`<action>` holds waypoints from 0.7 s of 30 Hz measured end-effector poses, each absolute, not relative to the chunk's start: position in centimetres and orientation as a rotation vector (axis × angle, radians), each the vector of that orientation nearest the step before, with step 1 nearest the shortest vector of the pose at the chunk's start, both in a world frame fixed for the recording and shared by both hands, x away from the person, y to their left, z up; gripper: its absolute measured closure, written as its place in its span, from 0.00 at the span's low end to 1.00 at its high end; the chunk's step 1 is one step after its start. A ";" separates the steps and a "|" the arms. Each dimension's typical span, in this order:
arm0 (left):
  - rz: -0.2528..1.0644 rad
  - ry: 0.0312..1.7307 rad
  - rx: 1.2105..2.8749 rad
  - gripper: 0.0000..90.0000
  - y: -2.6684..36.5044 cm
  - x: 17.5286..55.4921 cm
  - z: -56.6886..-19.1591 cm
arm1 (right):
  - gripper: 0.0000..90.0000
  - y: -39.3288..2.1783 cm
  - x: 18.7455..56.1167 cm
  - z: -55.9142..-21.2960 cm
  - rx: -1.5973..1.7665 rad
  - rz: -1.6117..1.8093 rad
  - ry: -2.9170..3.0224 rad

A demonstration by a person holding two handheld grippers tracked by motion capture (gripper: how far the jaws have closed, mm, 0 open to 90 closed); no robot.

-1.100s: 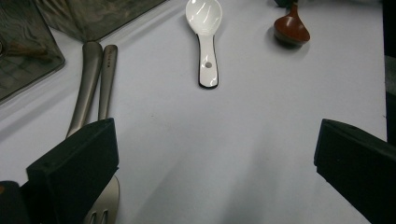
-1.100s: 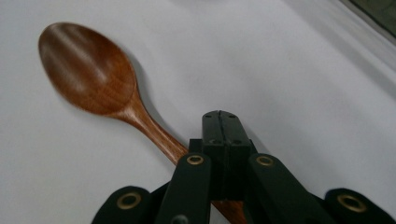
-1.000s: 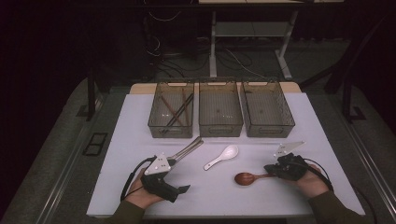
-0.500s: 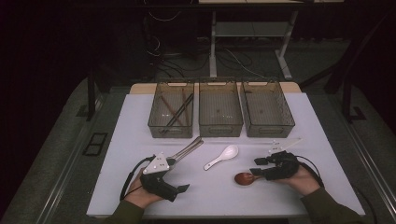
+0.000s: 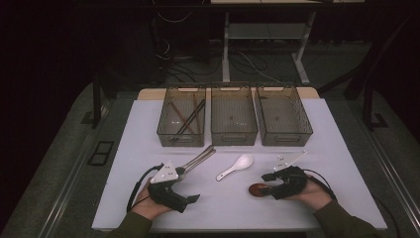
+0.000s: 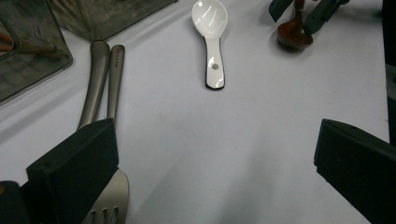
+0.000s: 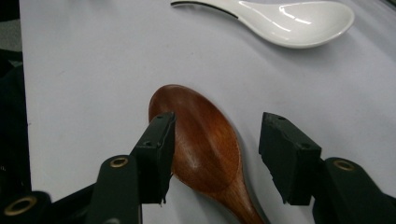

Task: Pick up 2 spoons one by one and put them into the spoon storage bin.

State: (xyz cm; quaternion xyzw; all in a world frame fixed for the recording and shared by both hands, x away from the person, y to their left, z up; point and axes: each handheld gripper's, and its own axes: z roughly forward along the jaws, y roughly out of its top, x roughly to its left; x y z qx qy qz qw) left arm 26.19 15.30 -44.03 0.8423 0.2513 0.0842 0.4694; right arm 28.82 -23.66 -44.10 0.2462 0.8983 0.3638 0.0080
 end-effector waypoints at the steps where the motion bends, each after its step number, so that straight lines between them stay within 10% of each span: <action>1: 0.205 0.618 2.061 0.00 15.3 26.3 -44.0 | 0.50 -23.6 28.8 -44.1 0.765 1.128 2.813; 21: 0.202 0.626 2.045 0.00 15.6 26.4 -43.9 | 0.76 -23.5 27.9 -44.1 0.566 1.044 2.872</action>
